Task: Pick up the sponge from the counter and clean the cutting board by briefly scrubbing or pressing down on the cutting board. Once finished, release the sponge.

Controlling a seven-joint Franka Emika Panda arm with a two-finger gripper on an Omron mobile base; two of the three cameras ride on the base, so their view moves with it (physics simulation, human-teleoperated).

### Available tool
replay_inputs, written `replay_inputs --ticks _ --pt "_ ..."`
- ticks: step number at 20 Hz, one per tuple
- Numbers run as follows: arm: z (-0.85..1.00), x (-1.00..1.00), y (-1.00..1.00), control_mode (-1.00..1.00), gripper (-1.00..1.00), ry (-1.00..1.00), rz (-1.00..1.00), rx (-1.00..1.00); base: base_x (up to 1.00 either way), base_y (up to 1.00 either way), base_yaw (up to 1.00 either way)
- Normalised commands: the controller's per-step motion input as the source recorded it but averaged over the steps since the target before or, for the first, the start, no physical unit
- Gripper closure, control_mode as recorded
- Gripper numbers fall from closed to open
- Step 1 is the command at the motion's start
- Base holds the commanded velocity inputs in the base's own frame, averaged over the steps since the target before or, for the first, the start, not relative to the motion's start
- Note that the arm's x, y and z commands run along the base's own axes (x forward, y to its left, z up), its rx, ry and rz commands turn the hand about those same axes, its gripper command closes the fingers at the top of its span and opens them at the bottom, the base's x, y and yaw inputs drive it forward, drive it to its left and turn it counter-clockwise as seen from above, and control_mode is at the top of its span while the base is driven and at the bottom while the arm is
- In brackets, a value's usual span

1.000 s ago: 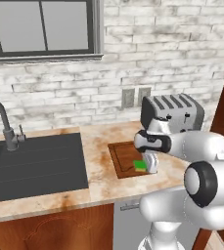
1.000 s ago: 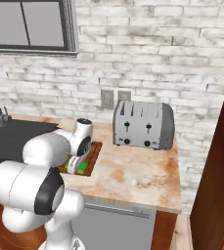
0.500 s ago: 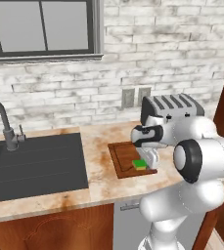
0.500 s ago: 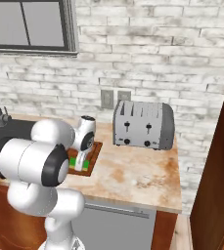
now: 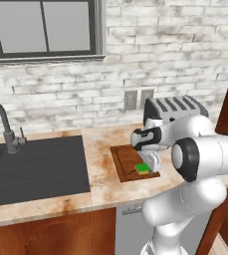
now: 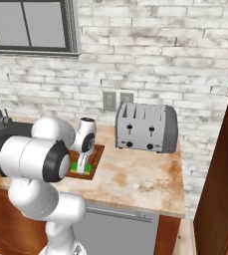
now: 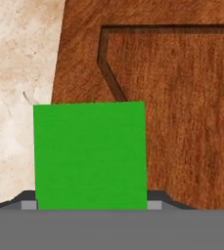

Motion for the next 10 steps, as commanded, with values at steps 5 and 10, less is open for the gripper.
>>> replay_inputs --ticks 5,10 --pt "-0.2 -0.07 -0.26 -1.0 1.0 0.0 0.0 -0.01 0.0 0.0 0.0" --pt "-0.2 -0.14 -0.27 -1.0 1.0 -0.02 0.0 -0.01 0.0 0.0 0.0"
